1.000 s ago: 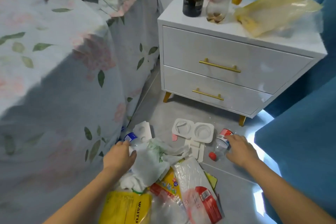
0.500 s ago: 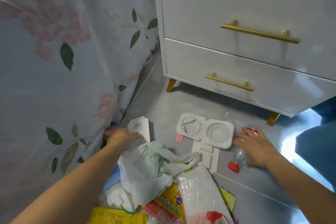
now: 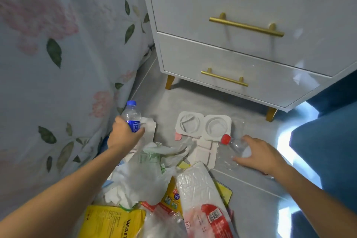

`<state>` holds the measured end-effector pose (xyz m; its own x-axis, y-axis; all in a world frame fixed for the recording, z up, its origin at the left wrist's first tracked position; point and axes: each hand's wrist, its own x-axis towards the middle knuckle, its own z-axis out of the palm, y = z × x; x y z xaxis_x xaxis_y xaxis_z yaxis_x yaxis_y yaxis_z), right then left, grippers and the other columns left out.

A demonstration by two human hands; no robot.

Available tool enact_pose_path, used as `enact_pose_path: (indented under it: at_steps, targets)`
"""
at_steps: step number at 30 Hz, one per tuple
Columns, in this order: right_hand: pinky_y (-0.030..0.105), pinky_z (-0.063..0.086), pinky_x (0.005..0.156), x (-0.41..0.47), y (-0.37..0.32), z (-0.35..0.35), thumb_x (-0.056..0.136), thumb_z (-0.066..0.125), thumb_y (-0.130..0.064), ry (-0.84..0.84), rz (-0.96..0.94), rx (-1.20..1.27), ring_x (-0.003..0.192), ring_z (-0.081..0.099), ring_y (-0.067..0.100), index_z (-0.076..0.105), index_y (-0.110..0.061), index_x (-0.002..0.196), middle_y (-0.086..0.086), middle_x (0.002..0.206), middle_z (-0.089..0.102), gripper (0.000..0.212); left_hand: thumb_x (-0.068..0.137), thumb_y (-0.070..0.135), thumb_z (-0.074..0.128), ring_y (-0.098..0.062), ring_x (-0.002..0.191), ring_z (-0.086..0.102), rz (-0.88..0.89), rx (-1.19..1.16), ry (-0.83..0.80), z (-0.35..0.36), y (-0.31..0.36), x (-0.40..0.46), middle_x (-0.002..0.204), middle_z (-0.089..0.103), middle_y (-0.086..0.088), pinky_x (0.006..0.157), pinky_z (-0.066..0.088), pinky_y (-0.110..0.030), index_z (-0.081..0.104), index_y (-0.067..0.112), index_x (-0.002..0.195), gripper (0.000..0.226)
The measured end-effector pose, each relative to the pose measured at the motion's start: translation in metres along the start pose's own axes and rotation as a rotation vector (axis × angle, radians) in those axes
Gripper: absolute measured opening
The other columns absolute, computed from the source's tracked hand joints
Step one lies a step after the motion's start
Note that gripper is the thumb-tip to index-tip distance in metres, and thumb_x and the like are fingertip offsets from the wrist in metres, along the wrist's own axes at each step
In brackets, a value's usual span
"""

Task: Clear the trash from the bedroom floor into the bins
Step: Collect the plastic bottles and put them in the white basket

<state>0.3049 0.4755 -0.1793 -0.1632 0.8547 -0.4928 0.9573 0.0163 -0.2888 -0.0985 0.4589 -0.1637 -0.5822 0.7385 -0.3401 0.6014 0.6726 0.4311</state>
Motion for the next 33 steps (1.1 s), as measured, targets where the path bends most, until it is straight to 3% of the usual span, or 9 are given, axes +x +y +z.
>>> enact_pose_path:
  at_steps: [3, 6, 11, 14, 19, 23, 27, 29, 33]
  targets:
    - [0.026, 0.046, 0.071, -0.019, -0.017, -0.011, 0.065, 0.062, -0.075, 0.06, 0.061, 0.305, 0.088, 0.056, 0.012, 0.043, -0.04, 0.117, -0.011, 0.108, 0.056, 0.066, 0.074, 0.04, 0.076, -0.019, 0.074, 0.055, 0.128, -0.155, 0.079, -0.022, 0.02, -0.022, 0.102, 0.055, -0.006, 0.06, 0.041, -0.031, 0.039, 0.013, 0.114, 0.061]
    - [0.027, 0.047, 0.075, -0.033, -0.047, -0.021, 0.073, 0.065, -0.064, 0.089, 0.077, 0.621, 0.097, 0.057, 0.015, 0.048, -0.036, 0.116, -0.008, 0.113, 0.056, 0.054, 0.074, 0.04, 0.077, -0.01, 0.071, 0.056, 0.208, -0.276, 0.112, -0.043, 0.032, -0.05, 0.099, 0.057, -0.002, 0.053, 0.04, -0.023, 0.039, 0.014, 0.124, 0.068]
    - [0.019, 0.042, 0.057, -0.064, -0.118, -0.035, 0.076, 0.065, -0.06, 0.105, -0.019, 0.788, 0.081, 0.057, 0.001, 0.049, -0.041, 0.09, -0.015, 0.091, 0.057, 0.028, 0.075, 0.046, 0.075, -0.008, 0.075, 0.06, 0.238, -0.368, 0.145, -0.08, 0.01, -0.105, 0.096, 0.062, 0.0, 0.055, 0.043, -0.023, 0.04, 0.019, 0.125, 0.067]
    - [0.022, 0.046, 0.064, -0.086, -0.165, -0.038, 0.07, 0.064, -0.067, 0.063, -0.121, 0.808, 0.085, 0.059, 0.003, 0.051, -0.041, 0.091, -0.018, 0.093, 0.058, 0.036, 0.075, 0.044, 0.076, -0.001, 0.077, 0.058, 0.275, -0.34, 0.191, -0.112, -0.019, -0.132, 0.099, 0.059, 0.006, 0.058, 0.042, -0.017, 0.041, 0.022, 0.126, 0.066]
    - [0.024, 0.049, 0.068, -0.132, -0.252, -0.046, 0.055, 0.059, -0.078, 0.004, -0.315, 0.738, 0.086, 0.061, 0.003, 0.055, -0.04, 0.09, -0.017, 0.095, 0.061, 0.052, 0.074, 0.04, 0.078, -0.007, 0.083, 0.059, 0.26, -0.28, 0.283, -0.196, -0.088, -0.178, 0.101, 0.057, 0.007, 0.065, 0.044, -0.023, 0.043, 0.022, 0.123, 0.063]
    - [0.016, 0.042, 0.061, -0.187, -0.333, -0.046, 0.063, 0.065, -0.071, -0.057, -0.507, 0.667, 0.078, 0.058, -0.005, 0.054, -0.043, 0.084, -0.024, 0.085, 0.059, 0.036, 0.073, 0.041, 0.077, 0.005, 0.08, 0.057, 0.222, -0.261, 0.386, -0.271, -0.162, -0.24, 0.093, 0.056, 0.02, 0.064, 0.044, -0.015, 0.043, 0.024, 0.125, 0.065]
    - [0.02, 0.042, 0.071, -0.26, -0.418, -0.025, 0.069, 0.07, -0.063, -0.102, -0.666, 0.602, 0.096, 0.06, 0.01, 0.059, -0.033, 0.097, -0.013, 0.098, 0.063, 0.043, 0.071, 0.042, 0.078, 0.005, 0.081, 0.06, 0.135, -0.277, 0.475, -0.328, -0.243, -0.331, 0.093, 0.059, 0.022, 0.063, 0.043, -0.018, 0.039, 0.037, 0.117, 0.06]
    - [0.022, 0.043, 0.07, -0.307, -0.457, -0.007, 0.069, 0.069, -0.063, -0.148, -0.74, 0.584, 0.096, 0.062, 0.012, 0.061, -0.032, 0.096, -0.011, 0.098, 0.065, 0.042, 0.071, 0.042, 0.078, 0.0, 0.079, 0.06, 0.05, -0.293, 0.535, -0.344, -0.285, -0.385, 0.091, 0.06, 0.018, 0.062, 0.042, -0.017, 0.039, 0.034, 0.117, 0.061]
    - [0.027, 0.044, 0.068, -0.406, -0.517, 0.041, 0.066, 0.065, -0.07, -0.25, -0.877, 0.522, 0.091, 0.06, 0.011, 0.059, -0.035, 0.098, -0.009, 0.099, 0.063, 0.048, 0.072, 0.042, 0.078, -0.007, 0.089, 0.063, -0.124, -0.404, 0.645, -0.351, -0.371, -0.491, 0.104, 0.061, 0.01, 0.075, 0.049, -0.028, 0.041, 0.024, 0.127, 0.069]
